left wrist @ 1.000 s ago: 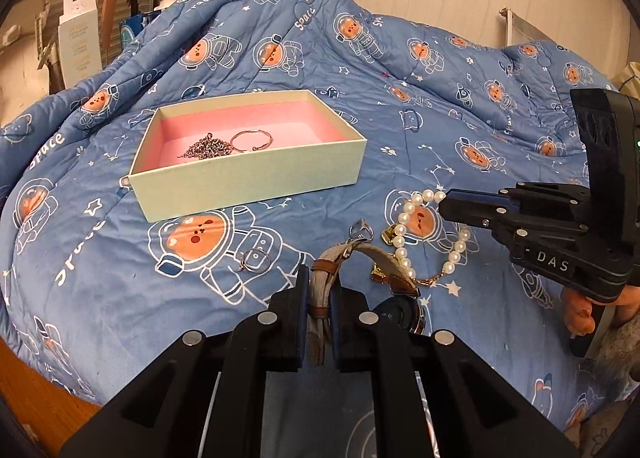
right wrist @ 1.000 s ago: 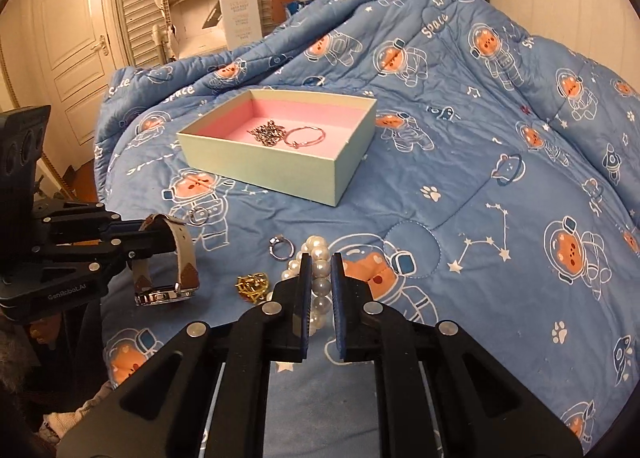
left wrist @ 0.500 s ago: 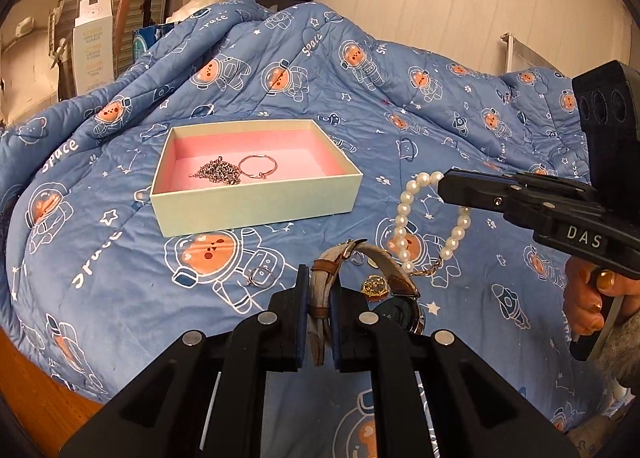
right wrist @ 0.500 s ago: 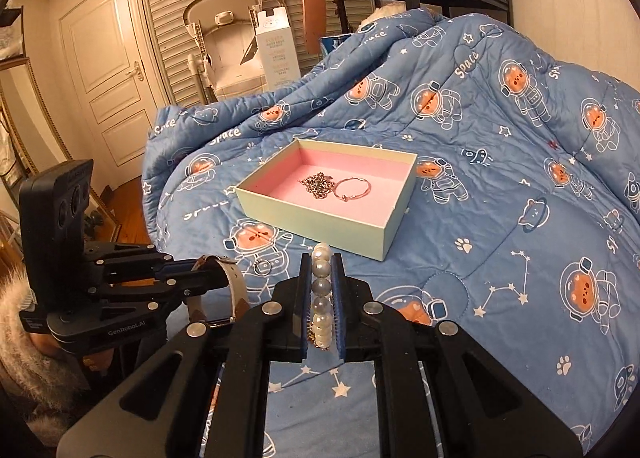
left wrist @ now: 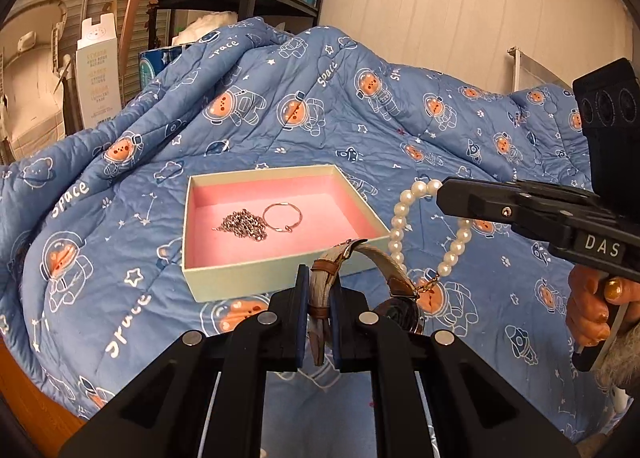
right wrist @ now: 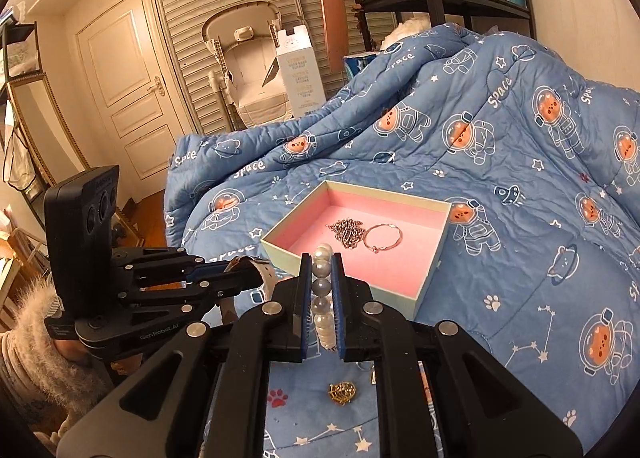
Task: Organize jewelry
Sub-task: 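Lift watch and pearl bracelet and carry both toward the box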
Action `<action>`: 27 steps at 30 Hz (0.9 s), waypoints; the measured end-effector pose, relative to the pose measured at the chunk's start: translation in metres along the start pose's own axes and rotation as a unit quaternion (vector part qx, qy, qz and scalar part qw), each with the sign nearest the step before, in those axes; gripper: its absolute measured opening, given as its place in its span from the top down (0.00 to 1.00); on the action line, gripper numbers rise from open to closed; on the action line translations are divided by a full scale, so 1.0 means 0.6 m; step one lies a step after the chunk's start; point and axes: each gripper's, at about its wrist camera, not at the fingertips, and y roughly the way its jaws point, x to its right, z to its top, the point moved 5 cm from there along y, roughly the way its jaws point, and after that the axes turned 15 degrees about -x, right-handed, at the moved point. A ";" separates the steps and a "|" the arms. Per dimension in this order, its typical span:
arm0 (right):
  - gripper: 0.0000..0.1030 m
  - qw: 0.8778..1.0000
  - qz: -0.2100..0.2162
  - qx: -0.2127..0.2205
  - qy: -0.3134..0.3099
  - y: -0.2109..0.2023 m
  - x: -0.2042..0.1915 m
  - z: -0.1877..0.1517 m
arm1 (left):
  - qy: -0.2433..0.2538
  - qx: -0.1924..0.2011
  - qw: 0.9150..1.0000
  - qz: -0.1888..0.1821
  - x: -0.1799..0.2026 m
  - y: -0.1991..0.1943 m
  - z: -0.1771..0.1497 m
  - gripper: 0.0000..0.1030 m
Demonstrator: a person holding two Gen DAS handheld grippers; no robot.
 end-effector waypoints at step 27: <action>0.90 0.995 0.041 -0.055 0.076 0.149 0.080 0.110 | -0.014 -0.115 0.993 0.015 -0.108 0.158 0.124 0.92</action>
